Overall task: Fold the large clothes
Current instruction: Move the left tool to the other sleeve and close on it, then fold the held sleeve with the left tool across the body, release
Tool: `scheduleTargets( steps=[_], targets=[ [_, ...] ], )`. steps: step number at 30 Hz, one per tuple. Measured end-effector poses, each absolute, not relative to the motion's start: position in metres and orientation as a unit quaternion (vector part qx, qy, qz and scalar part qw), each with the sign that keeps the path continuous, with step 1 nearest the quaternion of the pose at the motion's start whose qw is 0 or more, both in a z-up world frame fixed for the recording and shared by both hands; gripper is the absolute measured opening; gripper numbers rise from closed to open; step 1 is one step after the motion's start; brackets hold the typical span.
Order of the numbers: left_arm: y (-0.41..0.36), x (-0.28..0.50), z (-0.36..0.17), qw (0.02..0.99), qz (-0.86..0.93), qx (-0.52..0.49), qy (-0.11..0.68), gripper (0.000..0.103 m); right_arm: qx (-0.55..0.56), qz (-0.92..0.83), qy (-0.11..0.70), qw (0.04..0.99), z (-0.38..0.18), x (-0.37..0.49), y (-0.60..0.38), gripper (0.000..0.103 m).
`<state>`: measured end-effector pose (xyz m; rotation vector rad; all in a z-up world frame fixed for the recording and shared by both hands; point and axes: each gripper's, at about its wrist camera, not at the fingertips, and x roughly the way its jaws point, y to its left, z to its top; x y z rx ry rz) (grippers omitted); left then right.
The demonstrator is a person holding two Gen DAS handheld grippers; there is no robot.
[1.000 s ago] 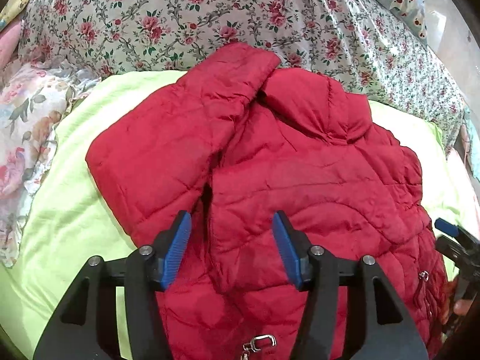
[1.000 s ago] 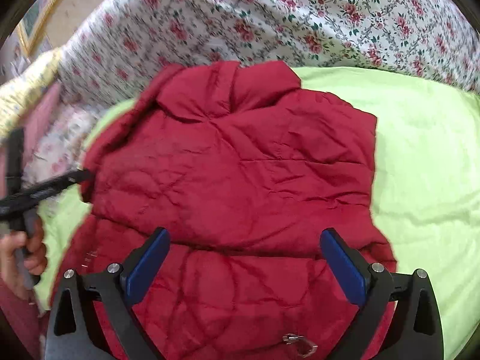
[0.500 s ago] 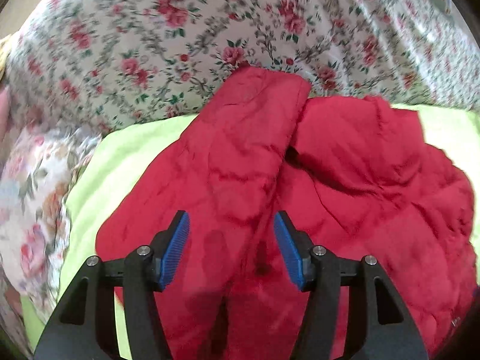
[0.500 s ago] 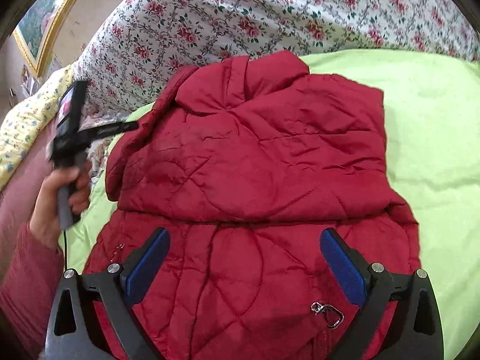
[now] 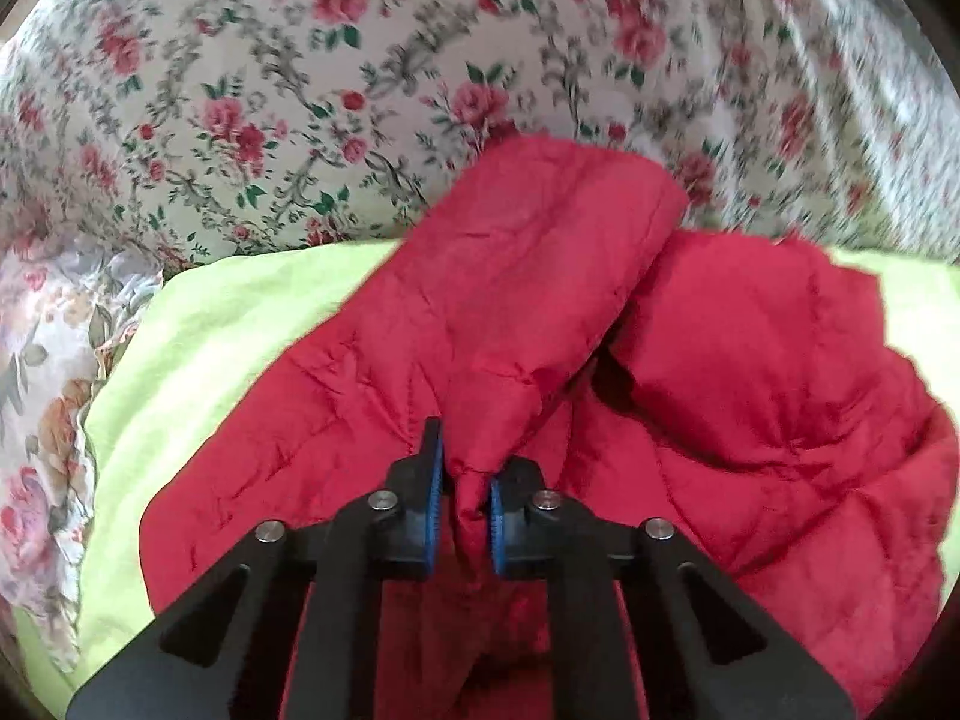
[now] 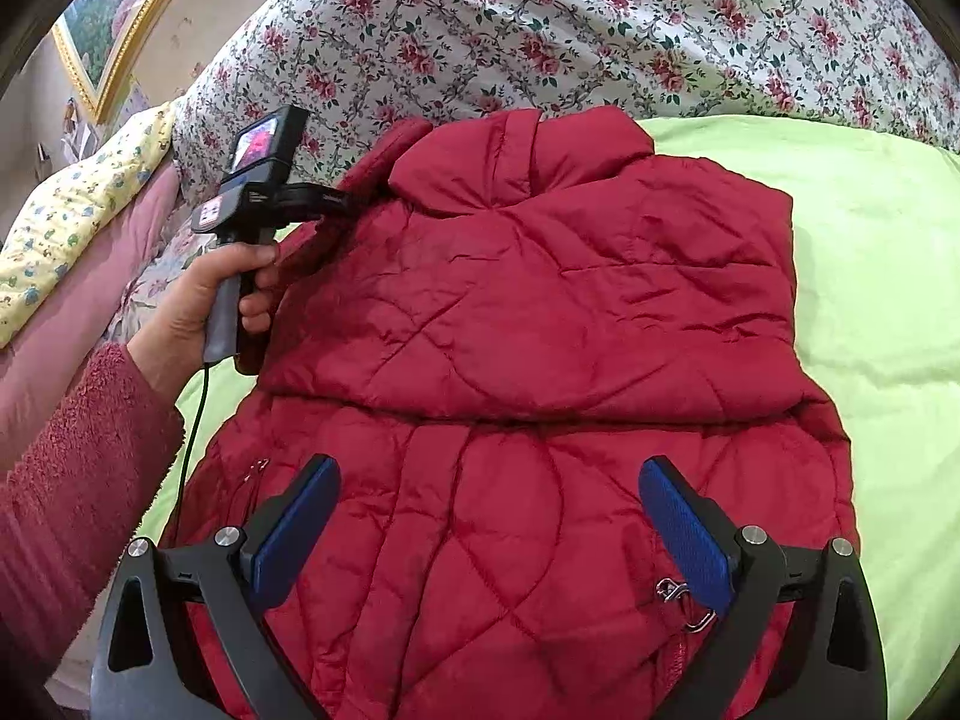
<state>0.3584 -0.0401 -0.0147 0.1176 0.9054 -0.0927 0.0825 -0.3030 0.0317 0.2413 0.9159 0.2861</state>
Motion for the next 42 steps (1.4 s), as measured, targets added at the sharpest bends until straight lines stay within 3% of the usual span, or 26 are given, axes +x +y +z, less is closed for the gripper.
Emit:
scheduleTargets(
  steps=[14, 31, 42],
  targets=[
    [-0.059, 0.236, 0.040, 0.903, -0.191, -0.038, 0.382, 0.008, 0.113, 0.114, 0.437, 0.885, 0.035, 0.063, -0.315, 0.098],
    [-0.144, 0.195, -0.014, 0.871, -0.254, -0.045, 0.419, 0.008, 0.196, 0.074, 0.425, 0.881, 0.035, 0.051, -0.378, 0.097],
    [-0.144, 0.195, -0.035, 0.859, -0.254, -0.056, 0.441, 0.008, 0.310, 0.104, 0.410, 0.852, 0.021, 0.121, -0.408, 0.081]
  ],
)
